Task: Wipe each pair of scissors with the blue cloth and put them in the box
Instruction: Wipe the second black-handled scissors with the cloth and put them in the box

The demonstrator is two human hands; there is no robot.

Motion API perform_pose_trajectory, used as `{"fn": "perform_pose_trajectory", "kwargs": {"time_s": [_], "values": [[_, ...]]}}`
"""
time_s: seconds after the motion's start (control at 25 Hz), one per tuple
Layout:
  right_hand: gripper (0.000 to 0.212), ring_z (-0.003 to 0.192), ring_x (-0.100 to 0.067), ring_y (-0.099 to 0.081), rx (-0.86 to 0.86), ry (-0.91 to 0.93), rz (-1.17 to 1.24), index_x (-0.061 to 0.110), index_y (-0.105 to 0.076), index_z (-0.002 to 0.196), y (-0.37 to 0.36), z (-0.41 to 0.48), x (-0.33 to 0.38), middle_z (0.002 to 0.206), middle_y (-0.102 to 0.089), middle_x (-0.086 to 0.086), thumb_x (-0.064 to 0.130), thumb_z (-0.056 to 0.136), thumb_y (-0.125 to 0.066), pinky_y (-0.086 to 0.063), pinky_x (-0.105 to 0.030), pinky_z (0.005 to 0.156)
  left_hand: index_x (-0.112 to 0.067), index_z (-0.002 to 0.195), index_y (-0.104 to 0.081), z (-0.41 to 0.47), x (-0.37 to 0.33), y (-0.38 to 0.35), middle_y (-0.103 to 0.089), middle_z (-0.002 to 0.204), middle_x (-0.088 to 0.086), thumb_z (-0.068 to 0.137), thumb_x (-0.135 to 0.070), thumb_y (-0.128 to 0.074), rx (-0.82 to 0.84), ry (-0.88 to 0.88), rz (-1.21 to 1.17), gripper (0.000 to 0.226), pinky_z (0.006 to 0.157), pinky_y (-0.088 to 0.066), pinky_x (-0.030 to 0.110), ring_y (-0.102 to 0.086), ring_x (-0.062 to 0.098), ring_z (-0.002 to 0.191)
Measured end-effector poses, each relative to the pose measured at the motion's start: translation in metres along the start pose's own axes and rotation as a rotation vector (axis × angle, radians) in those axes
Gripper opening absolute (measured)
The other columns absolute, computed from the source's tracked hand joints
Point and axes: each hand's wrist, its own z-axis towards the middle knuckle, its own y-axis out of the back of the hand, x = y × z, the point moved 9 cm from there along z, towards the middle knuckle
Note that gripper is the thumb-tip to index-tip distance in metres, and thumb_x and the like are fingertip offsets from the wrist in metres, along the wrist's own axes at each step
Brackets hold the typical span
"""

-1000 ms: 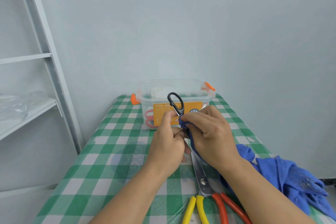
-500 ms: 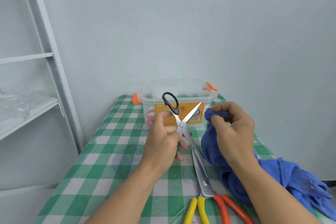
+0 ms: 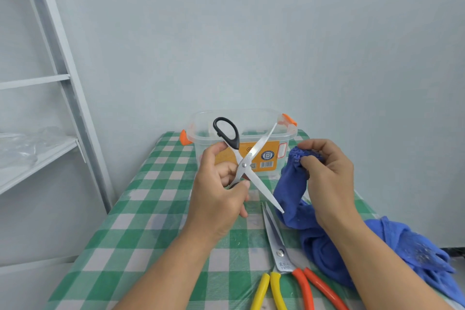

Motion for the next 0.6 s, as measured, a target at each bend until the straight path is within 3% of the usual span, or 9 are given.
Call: {"fn": "perform_pose_trajectory", "kwargs": {"time_s": [0.12, 0.24, 0.44, 0.6], "values": [[0.036, 0.077, -0.015, -0.066, 0.016, -0.009, -0.022, 0.016, -0.069, 0.087, -0.001, 0.001, -0.004, 0.077, -0.070, 0.007, -0.015, 0.085, -0.049, -0.053, -0.027, 0.070, -0.030, 0.131, -0.042, -0.001, -0.003, 0.000, -0.066, 0.079, 0.006, 0.086, 0.018, -0.057, -0.009, -0.016, -0.026, 0.068, 0.039, -0.048, 0.032, -0.062, 0.015, 0.052], [0.038, 0.075, -0.007, -0.065, 0.035, -0.007, -0.014, 0.016, -0.068, 0.087, -0.003, 0.000, -0.004, 0.078, -0.070, 0.010, -0.016, 0.085, -0.049, -0.051, -0.021, 0.067, -0.028, 0.139, -0.038, -0.001, -0.003, 0.001, -0.061, 0.085, 0.014, 0.086, 0.016, -0.059, -0.020, -0.014, -0.034, 0.072, 0.040, -0.048, 0.031, -0.062, 0.015, 0.054], [0.038, 0.076, -0.011, -0.067, 0.073, -0.012, 0.024, 0.014, -0.070, 0.084, -0.007, -0.001, -0.004, 0.077, -0.072, 0.004, -0.018, 0.085, -0.049, -0.053, -0.021, 0.067, -0.025, 0.144, -0.034, 0.000, 0.001, -0.003, -0.060, 0.086, 0.016, 0.084, 0.014, -0.063, 0.012, 0.017, -0.094, 0.077, 0.039, -0.047, 0.030, -0.061, 0.018, 0.056], [0.026, 0.075, -0.009, -0.069, 0.126, -0.024, 0.072, 0.007, -0.070, 0.090, -0.013, -0.003, -0.003, 0.077, -0.074, 0.003, -0.015, 0.088, -0.055, -0.052, -0.018, 0.067, -0.038, 0.149, -0.026, 0.000, 0.003, -0.009, -0.059, 0.089, 0.018, 0.071, -0.002, -0.064, 0.068, 0.063, -0.244, 0.094, 0.037, -0.044, 0.027, -0.057, 0.023, 0.052]]}}
